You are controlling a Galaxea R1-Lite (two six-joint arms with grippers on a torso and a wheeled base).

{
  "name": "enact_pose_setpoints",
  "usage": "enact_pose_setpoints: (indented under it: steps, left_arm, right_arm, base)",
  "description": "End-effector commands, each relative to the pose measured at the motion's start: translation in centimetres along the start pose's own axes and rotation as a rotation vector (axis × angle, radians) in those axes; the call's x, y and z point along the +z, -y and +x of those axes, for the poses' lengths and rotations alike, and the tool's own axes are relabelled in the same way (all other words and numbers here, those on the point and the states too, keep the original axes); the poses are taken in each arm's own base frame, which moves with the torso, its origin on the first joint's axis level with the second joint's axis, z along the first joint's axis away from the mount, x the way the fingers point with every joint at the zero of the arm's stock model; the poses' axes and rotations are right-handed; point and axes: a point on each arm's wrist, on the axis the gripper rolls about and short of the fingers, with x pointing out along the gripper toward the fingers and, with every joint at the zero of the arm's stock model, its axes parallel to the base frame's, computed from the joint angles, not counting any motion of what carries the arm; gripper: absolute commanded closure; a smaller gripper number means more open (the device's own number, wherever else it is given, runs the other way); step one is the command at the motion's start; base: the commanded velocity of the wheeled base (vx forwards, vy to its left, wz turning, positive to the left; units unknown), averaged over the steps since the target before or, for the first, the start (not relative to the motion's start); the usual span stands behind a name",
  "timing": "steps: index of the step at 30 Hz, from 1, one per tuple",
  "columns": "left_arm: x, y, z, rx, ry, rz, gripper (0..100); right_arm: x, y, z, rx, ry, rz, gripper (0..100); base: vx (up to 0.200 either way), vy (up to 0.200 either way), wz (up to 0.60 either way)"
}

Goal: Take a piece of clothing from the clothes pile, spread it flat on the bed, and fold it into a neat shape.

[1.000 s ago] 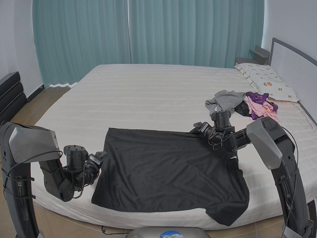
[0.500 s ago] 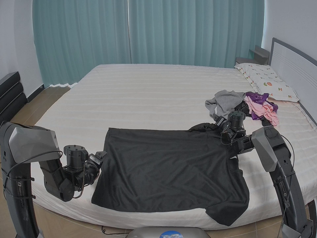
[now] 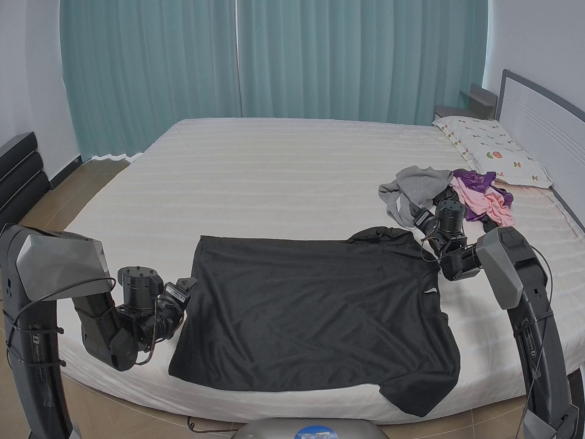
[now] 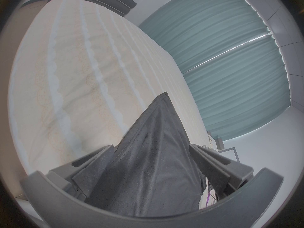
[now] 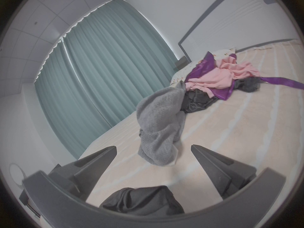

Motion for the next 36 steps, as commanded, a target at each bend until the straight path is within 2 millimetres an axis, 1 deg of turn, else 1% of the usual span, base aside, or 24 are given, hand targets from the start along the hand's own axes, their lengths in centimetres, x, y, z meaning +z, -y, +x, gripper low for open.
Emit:
enact_pose_setpoints:
  steps: [1,4,6,7,8,11,14,19,24,26,28,29,30,34,36]
  left_arm:
    - [0.2,0.2,0.1,-0.009,0.007,-0.003,0]
    - [0.4,0.4,0.0,-0.016,0.014,-0.007,0]
    - [0.8,0.8,0.1,-0.034,0.026,-0.011,0]
    - [0.8,0.8,0.1,-0.034,0.026,-0.011,0]
    - [1.2,1.1,0.1,-0.041,0.037,-0.015,0]
    - [1.1,0.8,-0.2,-0.027,0.031,-0.013,0]
    - [0.8,0.3,-1.1,-0.007,0.019,-0.008,0]
    - [1.0,0.9,-2.9,-0.027,0.02,-0.006,0]
    - [0.6,-0.1,-3.8,0.018,0.0,-0.006,0]
    - [0.4,-0.5,-4.2,0.033,-0.008,-0.006,0]
    - [0.3,-0.7,-4.9,0.044,-0.017,-0.004,0]
    - [0.3,-0.8,-5.0,0.046,-0.019,-0.005,0]
    - [0.2,-1.0,-5.5,0.054,-0.029,-0.006,0]
    - [-0.2,-1.6,-6.7,0.082,-0.053,-0.002,0]
    - [-0.3,-1.6,-6.7,0.08,-0.055,-0.001,0]
  right_arm:
    - [2.9,-2.0,-3.2,0.009,-0.047,0.1,0]
    - [3.8,-2.0,-5.2,0.033,-0.098,0.148,0]
    - [4.2,-1.9,-6.5,0.054,-0.127,0.159,0]
    - [4.2,-1.9,-6.5,0.054,-0.127,0.159,0]
    - [4.5,-1.5,-7.7,0.07,-0.144,0.166,0]
    - [4.5,-1.2,-9.0,0.073,-0.157,0.174,0]
    - [5.0,-1.0,-10.4,0.066,-0.158,0.199,0]
    - [5.2,-0.6,-13.6,0.058,-0.219,0.214,0]
    - [5.3,0.5,-17.1,0.031,-0.258,0.216,0]
    - [5.4,0.9,-18.8,0.027,-0.277,0.217,0]
    - [5.0,1.3,-20.3,0.019,-0.314,0.217,0]
    - [4.8,1.3,-20.6,0.016,-0.326,0.216,0]
    - [4.2,1.7,-21.7,0.003,-0.352,0.216,0]
    - [2.8,2.6,-24.2,-0.015,-0.393,0.21,0]
    - [2.7,2.6,-24.3,-0.013,-0.395,0.211,0]
  base:
    - [0.0,0.0,0.0]
    - [0.0,0.0,0.0]
    - [0.0,0.0,0.0]
    - [0.0,0.0,0.0]
    - [0.0,0.0,0.0]
    - [0.0,0.0,0.0]
    - [0.0,0.0,0.0]
    - [0.0,0.0,0.0]
    - [0.0,0.0,0.0]
    - [0.0,0.0,0.0]
    - [0.0,0.0,0.0]
    - [0.0,0.0,0.0]
    - [0.0,0.0,0.0]
    - [0.0,0.0,0.0]
    - [0.0,0.0,0.0]
